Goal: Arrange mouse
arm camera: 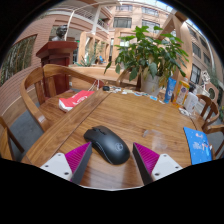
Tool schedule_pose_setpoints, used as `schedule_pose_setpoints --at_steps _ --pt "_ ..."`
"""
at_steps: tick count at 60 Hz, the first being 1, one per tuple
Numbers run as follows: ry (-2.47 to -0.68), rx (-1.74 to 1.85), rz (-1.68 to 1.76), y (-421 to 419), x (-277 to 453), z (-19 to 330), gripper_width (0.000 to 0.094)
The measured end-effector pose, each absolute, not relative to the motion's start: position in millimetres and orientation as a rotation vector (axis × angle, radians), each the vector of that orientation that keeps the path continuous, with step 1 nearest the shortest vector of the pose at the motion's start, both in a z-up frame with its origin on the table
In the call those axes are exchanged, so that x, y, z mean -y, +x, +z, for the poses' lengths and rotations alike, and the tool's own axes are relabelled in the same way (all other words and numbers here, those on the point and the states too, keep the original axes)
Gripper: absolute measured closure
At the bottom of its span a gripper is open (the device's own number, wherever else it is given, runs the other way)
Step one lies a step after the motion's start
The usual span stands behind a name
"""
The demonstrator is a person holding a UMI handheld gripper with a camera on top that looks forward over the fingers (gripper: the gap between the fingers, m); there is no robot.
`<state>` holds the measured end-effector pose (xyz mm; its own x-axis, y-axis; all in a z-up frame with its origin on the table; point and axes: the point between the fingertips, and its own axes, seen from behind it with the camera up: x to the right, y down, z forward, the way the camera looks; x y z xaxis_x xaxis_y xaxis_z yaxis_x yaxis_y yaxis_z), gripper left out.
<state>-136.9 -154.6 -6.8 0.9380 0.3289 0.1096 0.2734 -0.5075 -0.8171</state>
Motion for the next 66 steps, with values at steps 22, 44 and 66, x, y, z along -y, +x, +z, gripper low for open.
schedule_pose_setpoints --at_steps 22,44,66 --pt "-2.179 0.300 0.068 -141 81 -12 0.0224" --pt "-2.196 0.228 0.116 -154 78 -12 0.0566" --pt "-1.704 0.208 0.309 -107 97 273 0.0564"
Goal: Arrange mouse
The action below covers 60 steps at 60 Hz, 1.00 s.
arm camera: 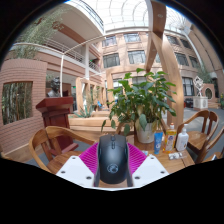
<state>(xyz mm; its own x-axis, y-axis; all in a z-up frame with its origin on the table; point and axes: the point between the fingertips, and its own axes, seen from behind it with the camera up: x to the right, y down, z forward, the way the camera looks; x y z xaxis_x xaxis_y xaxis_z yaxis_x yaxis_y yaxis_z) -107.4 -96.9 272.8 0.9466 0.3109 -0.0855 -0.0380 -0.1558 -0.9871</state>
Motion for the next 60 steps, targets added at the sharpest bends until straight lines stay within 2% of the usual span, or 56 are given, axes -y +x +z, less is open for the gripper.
schedule_pose_setpoints --at_steps 3,8,12,14,15,16,19,27,28,36,49,52,57,58,60 --pt "-1.648 0.180 0.307 -75 97 302 0.0565" --pt "-1.630 0.132 0.251 -10 87 318 0.0567" --pt "-1.666 0.091 0.160 47 73 302 0.0568" --pt "-1.693 0.064 0.117 82 70 280 0.0568" --pt "-1.707 0.057 0.099 101 70 258 0.0569" --pt "-1.736 0.046 0.080 109 62 259 0.0569" --pt "-1.811 0.005 0.035 146 52 223 0.0568" --pt "-2.031 -0.036 -0.084 220 42 107 0.0569" --pt "-2.049 -0.035 -0.094 228 47 84 0.0568" --pt "-2.136 -0.043 -0.115 251 51 26 0.0555" --pt "-2.220 -0.069 -0.090 254 62 -3 0.0418" --pt "-2.209 -0.079 -0.104 256 66 2 0.0339" --pt "-2.204 -0.089 -0.134 260 75 12 0.0098" --pt "-2.204 -0.093 -0.135 259 79 15 0.0068" --pt "-2.200 -0.103 -0.136 258 87 22 0.0081"
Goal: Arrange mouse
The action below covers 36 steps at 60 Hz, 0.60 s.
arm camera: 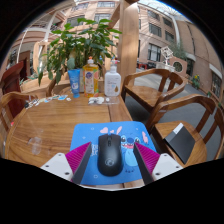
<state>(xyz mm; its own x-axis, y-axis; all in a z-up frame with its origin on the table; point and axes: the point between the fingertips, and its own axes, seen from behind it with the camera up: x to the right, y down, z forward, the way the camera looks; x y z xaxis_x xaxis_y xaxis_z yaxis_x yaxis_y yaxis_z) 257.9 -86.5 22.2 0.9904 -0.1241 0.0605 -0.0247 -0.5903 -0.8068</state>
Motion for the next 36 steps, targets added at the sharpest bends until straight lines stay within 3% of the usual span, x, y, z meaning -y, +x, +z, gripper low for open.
schedule_pose_setpoints --at_steps 22,36 --pt "-2.079 -0.055 -0.215 228 192 134 0.0082" --pt "-2.034 -0.057 -0.217 210 250 170 0.0081"
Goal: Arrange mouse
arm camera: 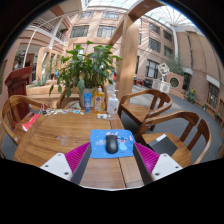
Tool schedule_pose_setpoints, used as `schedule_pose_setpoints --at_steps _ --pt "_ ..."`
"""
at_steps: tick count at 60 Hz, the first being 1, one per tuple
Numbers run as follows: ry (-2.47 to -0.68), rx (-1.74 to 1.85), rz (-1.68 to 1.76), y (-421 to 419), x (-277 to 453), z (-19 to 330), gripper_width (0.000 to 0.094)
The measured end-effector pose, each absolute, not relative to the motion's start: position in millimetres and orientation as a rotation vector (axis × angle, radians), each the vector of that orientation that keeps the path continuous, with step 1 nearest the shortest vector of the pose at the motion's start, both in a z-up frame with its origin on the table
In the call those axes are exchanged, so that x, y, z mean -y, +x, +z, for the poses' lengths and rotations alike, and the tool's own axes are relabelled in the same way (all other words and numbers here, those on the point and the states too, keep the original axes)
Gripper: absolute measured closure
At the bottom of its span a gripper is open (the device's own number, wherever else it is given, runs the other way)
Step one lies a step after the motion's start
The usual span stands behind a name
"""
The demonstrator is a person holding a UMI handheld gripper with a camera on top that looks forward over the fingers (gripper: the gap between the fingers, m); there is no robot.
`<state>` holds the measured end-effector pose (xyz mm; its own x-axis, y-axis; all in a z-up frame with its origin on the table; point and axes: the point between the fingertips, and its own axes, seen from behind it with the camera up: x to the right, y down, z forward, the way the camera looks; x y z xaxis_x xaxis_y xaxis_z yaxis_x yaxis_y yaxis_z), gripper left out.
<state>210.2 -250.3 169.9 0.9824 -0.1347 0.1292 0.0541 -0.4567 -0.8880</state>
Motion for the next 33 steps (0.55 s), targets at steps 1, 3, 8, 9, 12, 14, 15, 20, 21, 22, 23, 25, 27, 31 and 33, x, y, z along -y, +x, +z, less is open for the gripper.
schedule_pose_setpoints --at_steps 1,3,8,9,12,14,15,20,21,22,23,25,27,31,33 --pt "-2.034 -0.057 -0.214 209 254 171 0.0081" --pt "-2.032 -0.053 -0.211 206 261 172 0.0082" --pt "-2.024 -0.045 -0.210 203 277 180 0.0081" --pt "-2.022 -0.043 -0.209 202 280 181 0.0082" --pt "-2.028 -0.043 -0.202 201 287 181 0.0084" --pt "-2.033 -0.044 -0.198 200 292 179 0.0084" --pt "-2.033 -0.044 -0.202 200 293 179 0.0083" --pt "-2.026 -0.041 -0.195 196 294 177 0.0084" --pt "-2.027 -0.040 -0.196 196 295 177 0.0083" --pt "-2.027 -0.040 -0.196 196 295 178 0.0081" --pt "-2.027 -0.039 -0.195 195 296 178 0.0083" --pt "-2.031 -0.035 -0.193 194 298 179 0.0083" --pt "-2.034 -0.030 -0.190 193 299 180 0.0084" --pt "-2.033 -0.028 -0.181 190 299 181 0.0082" --pt "-2.030 -0.027 -0.177 189 299 181 0.0081"
